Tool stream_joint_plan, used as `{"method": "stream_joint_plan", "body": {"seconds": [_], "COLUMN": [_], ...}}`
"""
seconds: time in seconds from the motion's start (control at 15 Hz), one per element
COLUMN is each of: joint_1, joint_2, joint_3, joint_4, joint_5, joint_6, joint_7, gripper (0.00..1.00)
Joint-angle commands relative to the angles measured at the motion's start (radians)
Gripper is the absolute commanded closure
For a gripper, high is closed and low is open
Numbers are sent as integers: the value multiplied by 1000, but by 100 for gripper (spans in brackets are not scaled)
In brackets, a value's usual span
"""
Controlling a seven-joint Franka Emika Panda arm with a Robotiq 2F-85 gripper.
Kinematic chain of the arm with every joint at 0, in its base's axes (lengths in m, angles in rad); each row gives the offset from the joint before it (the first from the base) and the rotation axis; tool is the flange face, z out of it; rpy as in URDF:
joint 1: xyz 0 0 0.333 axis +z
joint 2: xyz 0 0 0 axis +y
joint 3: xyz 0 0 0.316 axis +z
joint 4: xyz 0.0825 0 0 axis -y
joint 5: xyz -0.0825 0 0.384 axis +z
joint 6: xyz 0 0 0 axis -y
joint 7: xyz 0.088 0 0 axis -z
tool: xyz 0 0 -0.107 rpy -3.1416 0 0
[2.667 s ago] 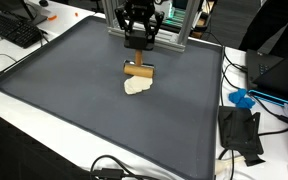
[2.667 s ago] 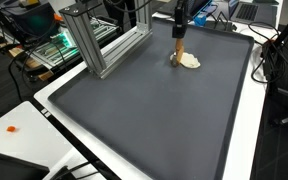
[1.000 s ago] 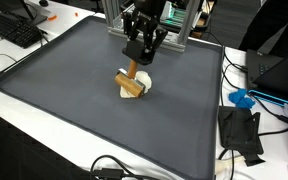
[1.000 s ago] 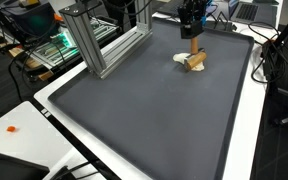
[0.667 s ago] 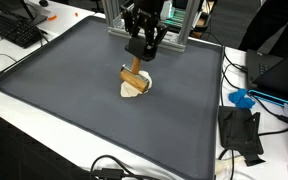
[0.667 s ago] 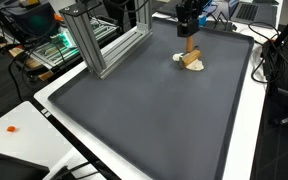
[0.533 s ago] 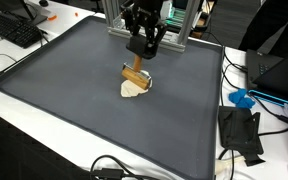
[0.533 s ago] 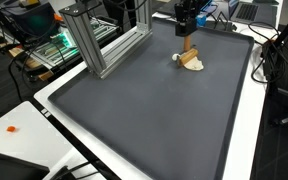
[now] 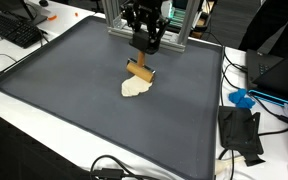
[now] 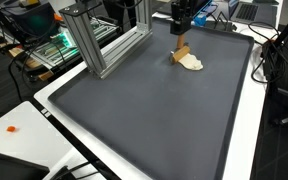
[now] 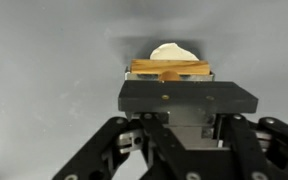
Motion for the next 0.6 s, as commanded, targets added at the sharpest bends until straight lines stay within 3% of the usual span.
{"method": "stream_joint_plan", "body": {"seconds": [0.0,0.53], "joint_1": [-20,-40], "joint_2": [-4,-57], "joint_3": [9,9], "joint_4": [-18,-12], "joint_5": [27,50], "joint_6": [-70,-84], "joint_7": [-34,-65], "gripper": [77,77]}}
